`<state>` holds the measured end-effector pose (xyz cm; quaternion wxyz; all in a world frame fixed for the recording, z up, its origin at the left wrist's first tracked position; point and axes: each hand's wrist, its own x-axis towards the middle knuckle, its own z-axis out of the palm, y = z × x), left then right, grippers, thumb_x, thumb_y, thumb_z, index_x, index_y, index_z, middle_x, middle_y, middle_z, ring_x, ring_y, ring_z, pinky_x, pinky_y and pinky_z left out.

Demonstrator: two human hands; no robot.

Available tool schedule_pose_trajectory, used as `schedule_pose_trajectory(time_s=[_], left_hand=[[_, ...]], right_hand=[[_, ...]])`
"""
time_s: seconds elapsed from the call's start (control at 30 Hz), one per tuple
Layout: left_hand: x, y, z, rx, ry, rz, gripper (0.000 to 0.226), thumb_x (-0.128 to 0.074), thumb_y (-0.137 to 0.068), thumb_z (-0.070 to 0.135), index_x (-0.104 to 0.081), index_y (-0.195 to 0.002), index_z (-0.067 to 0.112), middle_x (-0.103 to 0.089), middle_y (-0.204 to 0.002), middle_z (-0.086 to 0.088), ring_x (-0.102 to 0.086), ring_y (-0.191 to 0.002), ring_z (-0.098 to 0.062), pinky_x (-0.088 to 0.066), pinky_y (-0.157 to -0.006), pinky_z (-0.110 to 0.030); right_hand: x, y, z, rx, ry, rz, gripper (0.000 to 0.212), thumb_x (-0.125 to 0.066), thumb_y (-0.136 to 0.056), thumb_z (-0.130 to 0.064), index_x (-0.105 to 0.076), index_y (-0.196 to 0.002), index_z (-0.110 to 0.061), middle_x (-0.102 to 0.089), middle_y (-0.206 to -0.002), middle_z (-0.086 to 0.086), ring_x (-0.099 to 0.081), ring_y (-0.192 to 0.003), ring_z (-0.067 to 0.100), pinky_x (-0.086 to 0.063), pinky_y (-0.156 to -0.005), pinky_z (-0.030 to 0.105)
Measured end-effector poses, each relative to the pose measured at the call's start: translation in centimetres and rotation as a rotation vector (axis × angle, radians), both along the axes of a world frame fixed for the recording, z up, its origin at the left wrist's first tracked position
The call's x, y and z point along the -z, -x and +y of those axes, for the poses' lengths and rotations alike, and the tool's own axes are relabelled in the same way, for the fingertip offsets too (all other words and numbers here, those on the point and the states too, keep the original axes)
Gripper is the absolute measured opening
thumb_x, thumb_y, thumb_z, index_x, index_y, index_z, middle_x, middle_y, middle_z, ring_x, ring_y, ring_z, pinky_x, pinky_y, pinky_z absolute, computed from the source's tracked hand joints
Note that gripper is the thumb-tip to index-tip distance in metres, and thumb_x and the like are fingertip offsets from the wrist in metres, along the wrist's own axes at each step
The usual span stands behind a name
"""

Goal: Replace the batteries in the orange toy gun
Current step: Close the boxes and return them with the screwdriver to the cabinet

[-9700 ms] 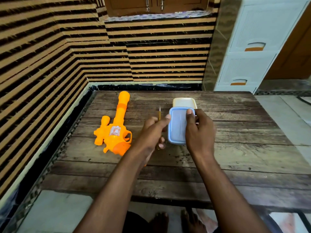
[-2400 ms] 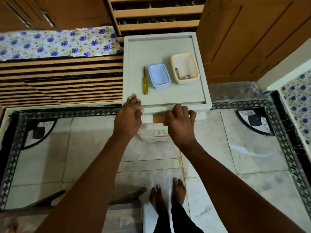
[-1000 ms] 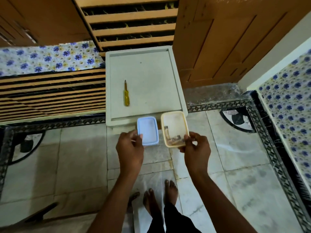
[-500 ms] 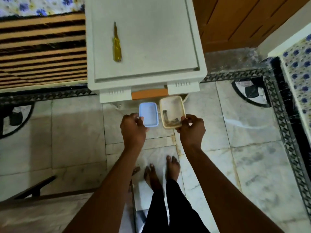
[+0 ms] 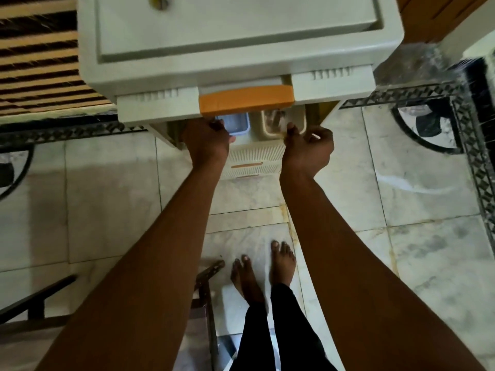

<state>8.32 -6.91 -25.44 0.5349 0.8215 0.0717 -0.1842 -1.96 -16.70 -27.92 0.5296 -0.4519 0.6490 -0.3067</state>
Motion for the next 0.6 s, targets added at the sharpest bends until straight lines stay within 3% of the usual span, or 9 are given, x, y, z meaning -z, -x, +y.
schedule_pose_trajectory(time_s=[0.13,0.2,0.27,0.37,0.47,0.53,0.6], left_hand=[[0.6,-0.8,0.2,0.035,-0.026,0.013,0.026,-0.069,-0.092,0.004,-0.056,-0.077,0.02,-0.066,-0.087,0.001,-0.069,-0.078,-0.023,-0.065,-0.077,-0.051],[1.2,-1.0,0.6,0.072,-0.119,-0.067,0.012,-0.07,-0.085,0.023,-0.063,-0.076,0.023,-0.072,-0.084,-0.002,-0.074,-0.08,-0.024,-0.065,-0.076,-0.047],[0.5,-0.1,1.4,0.128,-0.23,-0.13,0.019,-0.068,-0.087,0.033,-0.072,-0.088,0.015,-0.076,-0.091,-0.005,-0.075,-0.087,-0.024,-0.06,-0.08,-0.033],[-3.0,3.2,2.7,0.163,-0.297,-0.35,0.011,-0.067,-0.095,0.016,-0.071,-0.097,0.007,-0.075,-0.096,-0.008,-0.07,-0.089,-0.02,-0.045,-0.077,-0.021],[-6.7,6.4,4.1,0.144,-0.136,-0.506,0.008,-0.066,-0.095,0.013,-0.072,-0.1,0.011,-0.074,-0.096,-0.003,-0.07,-0.084,-0.012,-0.058,-0.074,-0.029],[-9.2,7.9,4.8,0.158,-0.074,-0.598,0.01,-0.066,-0.098,0.016,-0.071,-0.105,0.011,-0.073,-0.1,-0.002,-0.07,-0.088,-0.013,-0.06,-0.075,-0.034],[-12.0,8.8,5.1,0.19,-0.055,-0.728,0.009,-0.065,-0.1,0.012,-0.07,-0.104,0.005,-0.071,-0.097,-0.006,-0.067,-0.087,-0.015,-0.058,-0.075,-0.031]], right_hand=[[0.1,-0.7,-0.3,0.058,0.008,-0.064,0.04,-0.087,-0.078,-0.009,-0.051,-0.085,-0.024,-0.07,-0.092,0.011,-0.076,-0.089,0.028,-0.064,-0.087,0.046],[-0.1,-0.5,-0.2,0.047,0.02,-0.045,0.037,-0.087,-0.079,-0.015,-0.051,-0.086,-0.026,-0.072,-0.092,0.009,-0.076,-0.089,0.028,-0.064,-0.086,0.047],[-0.9,0.2,0.3,0.002,0.045,-0.012,0.033,-0.085,-0.079,-0.027,-0.053,-0.088,-0.029,-0.074,-0.093,0.006,-0.076,-0.09,0.025,-0.062,-0.088,0.047],[-3.7,2.5,1.5,-0.094,0.121,0.025,0.021,-0.08,-0.087,-0.02,-0.062,-0.099,-0.02,-0.073,-0.1,0.003,-0.072,-0.092,0.014,-0.059,-0.086,0.033],[-7.9,4.8,3.2,-0.211,0.274,-0.017,0.013,-0.074,-0.093,-0.012,-0.066,-0.103,-0.009,-0.071,-0.093,0.0,-0.068,-0.081,0.004,-0.052,-0.074,0.016],[-10.6,5.8,3.9,-0.307,0.408,-0.06,0.008,-0.07,-0.095,-0.011,-0.066,-0.101,-0.009,-0.07,-0.09,0.004,-0.068,-0.081,0.011,-0.056,-0.073,0.023],[-12.9,6.2,4.1,-0.397,0.59,-0.083,0.004,-0.069,-0.095,-0.007,-0.066,-0.097,-0.009,-0.068,-0.089,0.006,-0.066,-0.08,0.021,-0.056,-0.072,0.033]])
